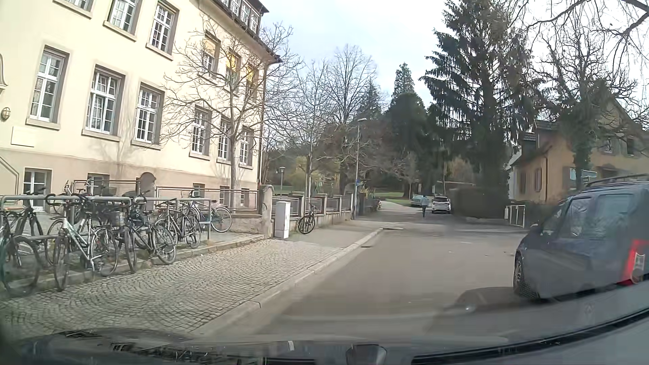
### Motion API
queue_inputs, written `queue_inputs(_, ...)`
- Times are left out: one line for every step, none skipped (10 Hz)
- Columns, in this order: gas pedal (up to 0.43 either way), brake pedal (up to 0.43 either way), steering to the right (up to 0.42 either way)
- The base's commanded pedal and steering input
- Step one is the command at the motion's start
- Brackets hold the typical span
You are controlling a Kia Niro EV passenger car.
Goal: Follow the waypoints while adhering to traffic rules and regulations
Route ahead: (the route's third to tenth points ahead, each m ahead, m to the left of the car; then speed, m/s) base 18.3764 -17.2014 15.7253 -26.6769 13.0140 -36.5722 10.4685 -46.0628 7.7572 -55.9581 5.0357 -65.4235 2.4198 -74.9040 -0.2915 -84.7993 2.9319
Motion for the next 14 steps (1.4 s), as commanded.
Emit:
queue_inputs(0.11,0.0,0.072)
queue_inputs(0.11,0.0,0.078)
queue_inputs(0.11,0.0,0.085)
queue_inputs(0.15,0.0,0.094)
queue_inputs(0.169,0.0,0.104)
queue_inputs(0.169,0.0,0.117)
queue_inputs(0.169,0.0,0.128)
queue_inputs(0.169,0.0,0.136)
queue_inputs(0.169,0.0,0.145)
queue_inputs(0.157,0.0,0.152)
queue_inputs(0.138,0.0,0.156)
queue_inputs(0.118,0.0,0.16)
queue_inputs(0.047,0.0,0.162)
queue_inputs(0.008,0.0,0.164)
